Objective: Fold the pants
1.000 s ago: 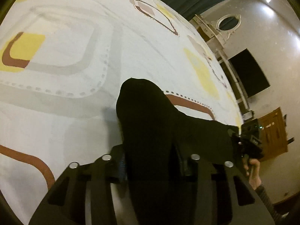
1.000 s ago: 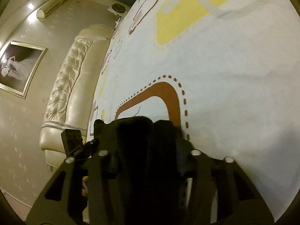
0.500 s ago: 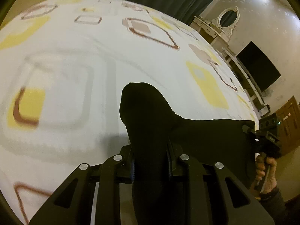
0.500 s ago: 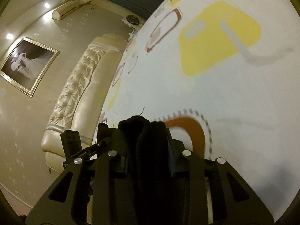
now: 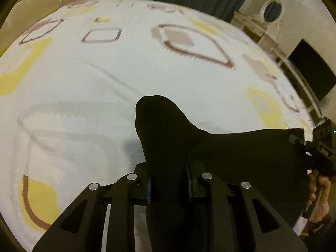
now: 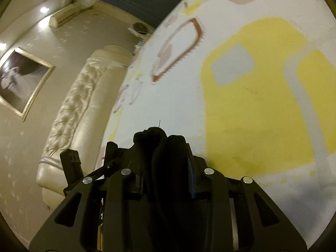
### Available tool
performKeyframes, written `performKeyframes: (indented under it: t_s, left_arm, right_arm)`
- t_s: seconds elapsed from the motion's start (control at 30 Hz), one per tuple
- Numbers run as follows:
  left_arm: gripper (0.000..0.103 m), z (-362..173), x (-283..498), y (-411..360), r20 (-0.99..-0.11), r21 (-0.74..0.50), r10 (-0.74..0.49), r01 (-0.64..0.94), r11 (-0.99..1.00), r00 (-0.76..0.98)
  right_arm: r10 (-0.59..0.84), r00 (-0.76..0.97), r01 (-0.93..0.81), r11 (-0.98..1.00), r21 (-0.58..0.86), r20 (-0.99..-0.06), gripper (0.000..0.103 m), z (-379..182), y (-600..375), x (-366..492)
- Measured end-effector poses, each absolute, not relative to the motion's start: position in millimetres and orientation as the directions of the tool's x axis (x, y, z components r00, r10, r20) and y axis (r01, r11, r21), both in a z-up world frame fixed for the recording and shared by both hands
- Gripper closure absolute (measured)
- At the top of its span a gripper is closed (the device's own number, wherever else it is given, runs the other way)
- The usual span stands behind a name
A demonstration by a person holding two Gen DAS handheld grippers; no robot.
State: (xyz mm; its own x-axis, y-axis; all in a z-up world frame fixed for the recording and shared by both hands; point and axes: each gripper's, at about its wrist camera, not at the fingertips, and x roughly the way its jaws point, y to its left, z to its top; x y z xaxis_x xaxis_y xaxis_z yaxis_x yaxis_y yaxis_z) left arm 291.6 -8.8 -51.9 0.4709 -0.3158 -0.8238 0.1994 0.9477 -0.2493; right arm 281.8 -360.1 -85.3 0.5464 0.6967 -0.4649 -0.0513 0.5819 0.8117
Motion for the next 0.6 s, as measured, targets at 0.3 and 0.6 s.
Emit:
performKeyframes:
  t_s: [0.3, 0.6]
  left_arm:
    - [0.074, -62.1, 289.3, -1.6, -0.803, -0.269, -0.331, 0.194, 0.943, 0.495]
    - [0.074, -62.0, 289.1, -4.0, -0.802, -0.261, -0.326, 0.197, 0.945, 0.5]
  right_arm:
    - [0.714, 0.533, -0.016, 0.545, 0.838, -0.454, 0.074, -112.5, -364.4, 290.6]
    - [0.714, 0.538, -0.018, 0.54, 0.841, -0.447, 0.074, -113.1, -364.8, 286.5]
